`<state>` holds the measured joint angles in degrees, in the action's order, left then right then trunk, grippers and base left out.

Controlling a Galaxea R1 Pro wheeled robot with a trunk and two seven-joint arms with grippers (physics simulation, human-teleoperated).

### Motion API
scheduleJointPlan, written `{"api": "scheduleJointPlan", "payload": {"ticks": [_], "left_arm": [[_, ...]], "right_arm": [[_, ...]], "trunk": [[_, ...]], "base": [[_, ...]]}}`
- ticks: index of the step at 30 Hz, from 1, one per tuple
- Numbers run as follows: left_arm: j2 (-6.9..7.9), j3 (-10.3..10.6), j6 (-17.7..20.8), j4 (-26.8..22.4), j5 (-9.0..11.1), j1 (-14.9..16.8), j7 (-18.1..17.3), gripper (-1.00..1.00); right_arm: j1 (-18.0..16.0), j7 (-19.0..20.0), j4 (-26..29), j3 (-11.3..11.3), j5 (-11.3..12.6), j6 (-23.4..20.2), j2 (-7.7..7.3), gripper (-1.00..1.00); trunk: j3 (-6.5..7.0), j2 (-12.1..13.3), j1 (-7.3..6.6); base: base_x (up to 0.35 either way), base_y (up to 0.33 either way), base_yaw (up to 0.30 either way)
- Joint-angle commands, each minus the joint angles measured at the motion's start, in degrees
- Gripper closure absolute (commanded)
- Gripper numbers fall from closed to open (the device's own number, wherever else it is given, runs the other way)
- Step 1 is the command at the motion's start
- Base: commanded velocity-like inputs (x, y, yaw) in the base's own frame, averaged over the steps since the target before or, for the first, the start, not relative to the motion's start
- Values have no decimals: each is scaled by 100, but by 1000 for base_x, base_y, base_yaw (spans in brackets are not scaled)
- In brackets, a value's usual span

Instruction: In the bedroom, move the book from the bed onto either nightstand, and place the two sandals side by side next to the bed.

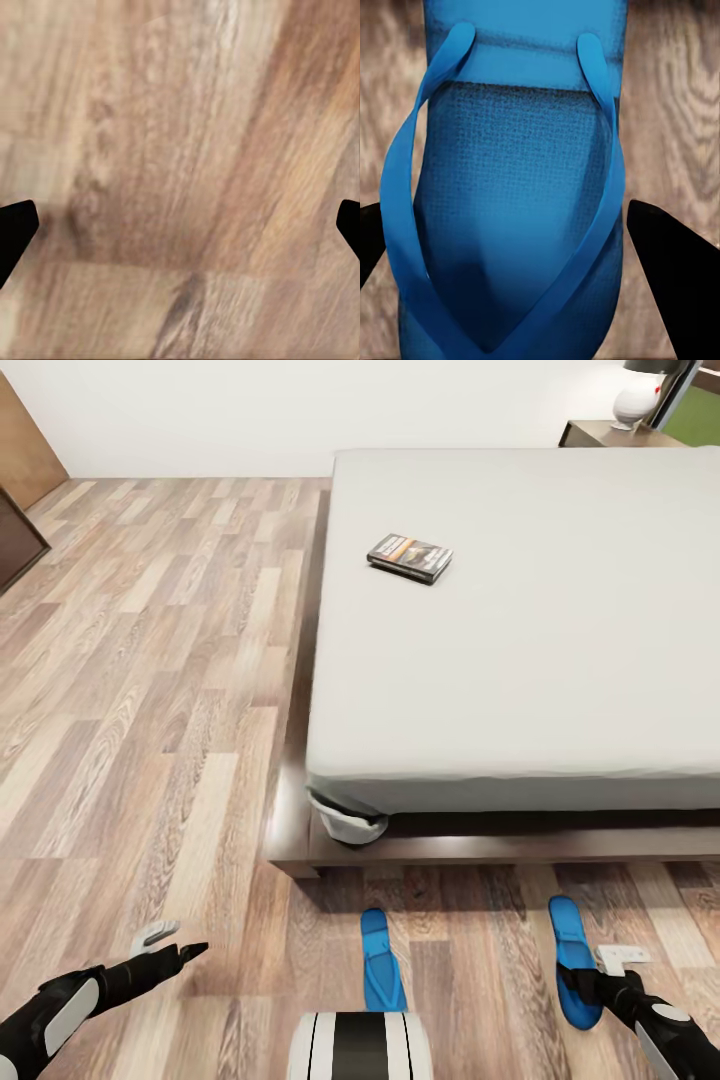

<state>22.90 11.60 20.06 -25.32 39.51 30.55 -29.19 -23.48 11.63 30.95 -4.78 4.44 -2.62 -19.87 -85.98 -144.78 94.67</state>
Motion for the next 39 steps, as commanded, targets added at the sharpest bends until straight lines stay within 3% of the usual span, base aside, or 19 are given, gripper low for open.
{"api": "scheduleJointPlan", "payload": {"ticks": [1,28,39], "left_arm": [[4,24,33,0,57,3,1,-100],[13,26,25,7,57,3,1,-100],[6,21,2,119,50,3,16,-100]], "right_arm": [[1,49,13,-25,51,-28,1,100],[1,49,11,-15,48,-28,1,100],[1,49,9,-19,48,-28,2,100]], "trunk": [[-3,-1,-1],[-3,-1,-1],[-3,-1,-1]], "base": [[0,322,0],[25,320,0],[5,193,0]]}}
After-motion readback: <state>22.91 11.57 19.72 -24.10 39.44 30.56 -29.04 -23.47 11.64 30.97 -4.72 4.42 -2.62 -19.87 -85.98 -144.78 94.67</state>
